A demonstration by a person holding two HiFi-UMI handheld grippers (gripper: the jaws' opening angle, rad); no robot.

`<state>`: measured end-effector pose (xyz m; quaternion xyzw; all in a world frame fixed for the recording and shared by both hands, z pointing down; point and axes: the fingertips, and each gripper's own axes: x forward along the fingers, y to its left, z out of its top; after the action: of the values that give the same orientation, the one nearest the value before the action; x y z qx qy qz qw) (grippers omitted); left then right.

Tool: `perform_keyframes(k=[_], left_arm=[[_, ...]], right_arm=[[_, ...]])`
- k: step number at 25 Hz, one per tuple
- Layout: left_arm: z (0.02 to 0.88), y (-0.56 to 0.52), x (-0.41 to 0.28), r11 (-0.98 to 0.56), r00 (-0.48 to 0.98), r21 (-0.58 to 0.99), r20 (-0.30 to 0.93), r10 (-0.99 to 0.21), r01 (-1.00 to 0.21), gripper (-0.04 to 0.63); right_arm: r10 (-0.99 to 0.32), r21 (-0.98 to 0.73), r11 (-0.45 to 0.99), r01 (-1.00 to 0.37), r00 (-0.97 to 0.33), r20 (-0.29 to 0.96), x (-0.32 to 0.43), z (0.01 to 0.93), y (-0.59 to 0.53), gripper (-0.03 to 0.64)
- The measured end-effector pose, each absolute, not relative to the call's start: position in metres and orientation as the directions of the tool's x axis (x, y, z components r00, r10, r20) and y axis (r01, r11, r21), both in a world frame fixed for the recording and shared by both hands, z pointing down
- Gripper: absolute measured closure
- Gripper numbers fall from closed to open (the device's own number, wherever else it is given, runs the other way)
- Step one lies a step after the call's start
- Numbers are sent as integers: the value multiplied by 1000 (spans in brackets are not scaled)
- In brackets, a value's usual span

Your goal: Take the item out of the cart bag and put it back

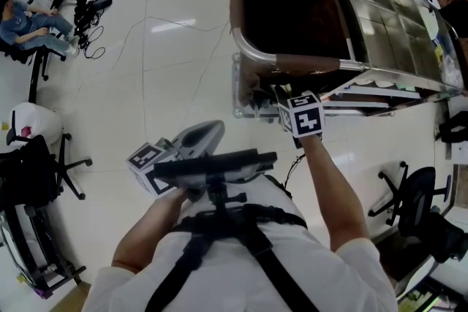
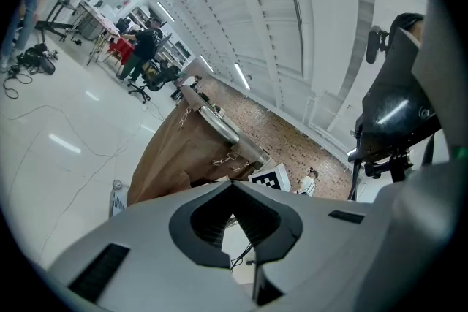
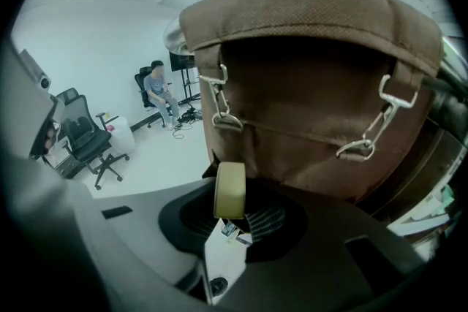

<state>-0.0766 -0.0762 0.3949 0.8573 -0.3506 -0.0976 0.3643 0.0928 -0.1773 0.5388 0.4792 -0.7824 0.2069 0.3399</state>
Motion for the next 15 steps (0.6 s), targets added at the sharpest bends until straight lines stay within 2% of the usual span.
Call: perform_keyframes(k=[15], left_arm=[[399,-77,-80,-473,720,691,100,-687,-547,595]], right_arm=[[-566,-4,447,-895,-286,773,93,568,-186,540]])
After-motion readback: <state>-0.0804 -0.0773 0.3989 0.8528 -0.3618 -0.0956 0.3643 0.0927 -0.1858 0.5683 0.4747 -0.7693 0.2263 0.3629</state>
